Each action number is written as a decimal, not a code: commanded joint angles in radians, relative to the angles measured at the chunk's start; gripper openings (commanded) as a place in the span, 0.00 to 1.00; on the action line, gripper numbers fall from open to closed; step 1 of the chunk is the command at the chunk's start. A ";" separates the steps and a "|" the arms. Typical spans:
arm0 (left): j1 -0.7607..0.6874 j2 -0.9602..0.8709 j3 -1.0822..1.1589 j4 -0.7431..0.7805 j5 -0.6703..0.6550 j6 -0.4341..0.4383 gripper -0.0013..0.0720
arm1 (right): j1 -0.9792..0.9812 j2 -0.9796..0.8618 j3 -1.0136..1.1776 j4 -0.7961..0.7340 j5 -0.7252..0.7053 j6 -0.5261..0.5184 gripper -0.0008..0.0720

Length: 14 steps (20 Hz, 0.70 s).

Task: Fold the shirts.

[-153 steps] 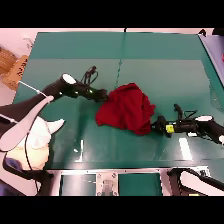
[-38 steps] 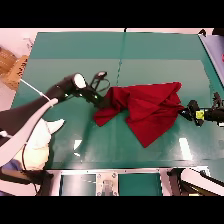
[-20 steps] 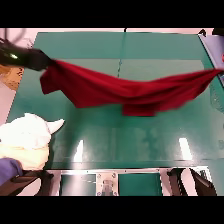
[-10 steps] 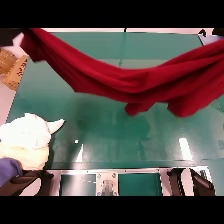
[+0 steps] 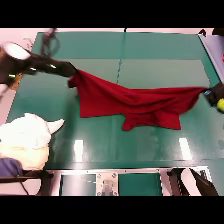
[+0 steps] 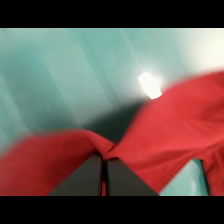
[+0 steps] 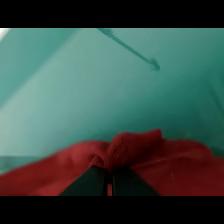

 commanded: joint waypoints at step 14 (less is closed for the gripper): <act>0.185 -0.182 0.015 0.172 -0.504 -0.439 0.91 | -0.001 -0.354 -0.013 0.025 -0.142 -0.168 0.03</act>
